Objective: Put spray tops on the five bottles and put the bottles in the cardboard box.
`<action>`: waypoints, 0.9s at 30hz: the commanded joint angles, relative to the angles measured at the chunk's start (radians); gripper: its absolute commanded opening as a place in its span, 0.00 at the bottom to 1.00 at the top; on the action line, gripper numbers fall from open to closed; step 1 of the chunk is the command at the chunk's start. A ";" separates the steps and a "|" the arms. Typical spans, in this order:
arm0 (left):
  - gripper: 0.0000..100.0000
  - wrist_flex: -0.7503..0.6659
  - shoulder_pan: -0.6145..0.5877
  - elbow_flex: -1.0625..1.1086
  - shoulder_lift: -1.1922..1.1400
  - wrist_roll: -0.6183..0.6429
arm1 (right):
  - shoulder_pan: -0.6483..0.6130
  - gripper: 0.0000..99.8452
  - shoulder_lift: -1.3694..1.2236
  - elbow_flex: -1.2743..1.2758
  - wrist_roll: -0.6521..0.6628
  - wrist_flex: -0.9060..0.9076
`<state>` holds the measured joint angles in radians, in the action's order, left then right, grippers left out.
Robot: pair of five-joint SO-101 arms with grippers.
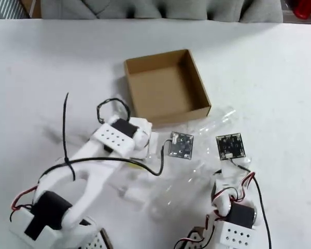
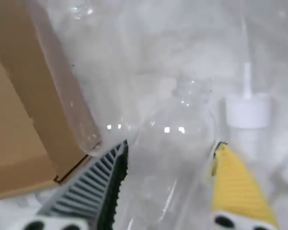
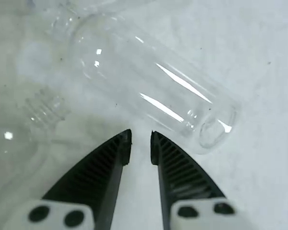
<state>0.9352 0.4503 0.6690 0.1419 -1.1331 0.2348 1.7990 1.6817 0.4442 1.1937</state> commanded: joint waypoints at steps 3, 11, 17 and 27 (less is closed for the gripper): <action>0.28 -0.052 -0.024 0.020 0.005 -0.009 | -0.002 0.04 0.004 0.008 0.008 -0.005; 0.27 -0.060 -0.024 0.012 -0.067 -0.025 | 0.001 0.04 0.004 0.008 0.008 -0.005; 0.27 -0.092 -0.024 -0.025 -0.142 -0.018 | 0.001 0.04 0.004 0.008 0.008 -0.005; 0.08 -0.092 0.002 -0.029 -0.143 -0.018 | -0.004 0.04 0.004 0.008 0.008 -0.005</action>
<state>0.8661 0.4396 0.6920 -0.0038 -1.1454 0.2348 1.7990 1.6817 0.4442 1.1937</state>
